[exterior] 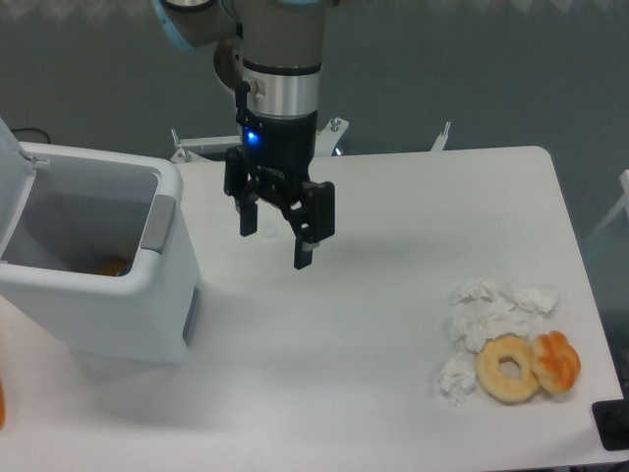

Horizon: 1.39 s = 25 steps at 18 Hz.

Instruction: Close the trash can

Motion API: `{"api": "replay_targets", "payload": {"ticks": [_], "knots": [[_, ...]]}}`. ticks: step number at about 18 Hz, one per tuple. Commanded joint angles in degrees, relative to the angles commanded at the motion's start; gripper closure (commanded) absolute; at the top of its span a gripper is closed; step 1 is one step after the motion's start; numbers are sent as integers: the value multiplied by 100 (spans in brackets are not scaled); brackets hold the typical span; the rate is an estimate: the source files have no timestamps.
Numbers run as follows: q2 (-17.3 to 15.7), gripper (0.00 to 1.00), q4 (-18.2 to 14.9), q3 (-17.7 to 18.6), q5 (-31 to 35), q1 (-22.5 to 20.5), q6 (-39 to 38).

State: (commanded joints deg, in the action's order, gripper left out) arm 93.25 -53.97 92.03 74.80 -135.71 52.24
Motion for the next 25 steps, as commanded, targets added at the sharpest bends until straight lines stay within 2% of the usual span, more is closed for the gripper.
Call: {"api": "replay_targets", "payload": {"ticks": [2, 10, 17, 21, 25], "knots": [[-44, 0, 0, -114, -9, 167, -711], [-35, 0, 0, -413, -18, 949, -2321], [-149, 0, 9, -712, -360, 1108, -3676], [-395, 0, 9, -774, -886, 1117, -3765], [-527, 0, 0, -721, -1817, 1231, -4247]]}}
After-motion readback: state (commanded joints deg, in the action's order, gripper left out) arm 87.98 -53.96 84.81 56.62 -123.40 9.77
